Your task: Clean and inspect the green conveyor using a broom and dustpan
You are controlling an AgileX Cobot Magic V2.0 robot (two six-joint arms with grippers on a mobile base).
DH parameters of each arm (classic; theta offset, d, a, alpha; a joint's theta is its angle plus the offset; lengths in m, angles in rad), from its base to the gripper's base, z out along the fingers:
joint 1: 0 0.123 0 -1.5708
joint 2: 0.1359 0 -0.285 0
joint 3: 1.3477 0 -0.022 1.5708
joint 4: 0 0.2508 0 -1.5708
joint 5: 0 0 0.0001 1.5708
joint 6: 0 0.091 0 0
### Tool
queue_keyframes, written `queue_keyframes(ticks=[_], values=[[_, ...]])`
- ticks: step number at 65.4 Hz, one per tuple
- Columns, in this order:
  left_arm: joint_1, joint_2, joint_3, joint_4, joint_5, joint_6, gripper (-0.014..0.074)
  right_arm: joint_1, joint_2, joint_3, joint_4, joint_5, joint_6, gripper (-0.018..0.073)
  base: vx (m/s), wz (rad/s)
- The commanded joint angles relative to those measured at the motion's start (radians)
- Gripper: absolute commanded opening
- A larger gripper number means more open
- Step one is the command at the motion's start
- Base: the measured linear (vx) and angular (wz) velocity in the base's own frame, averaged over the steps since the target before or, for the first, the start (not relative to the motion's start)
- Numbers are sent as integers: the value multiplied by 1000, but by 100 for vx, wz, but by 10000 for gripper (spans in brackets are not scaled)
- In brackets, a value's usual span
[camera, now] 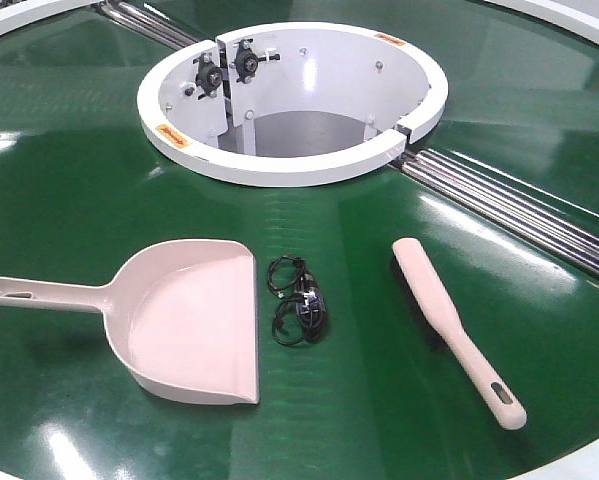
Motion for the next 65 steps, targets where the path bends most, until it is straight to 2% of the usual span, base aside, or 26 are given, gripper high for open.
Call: queue_keyframes(ticks=[1, 59, 65], values=[[3, -15, 10, -4, -79, -3, -6, 1, -10, 4, -3, -70, -3, -8, 0, 0], [3, -15, 10, -4, -79, -3, -6, 1, -10, 4, -3, -70, -3, -8, 0, 0], [3, -15, 9, 3, -194, 5, -6, 1, -10, 4, -3, -70, -3, -8, 0, 0]])
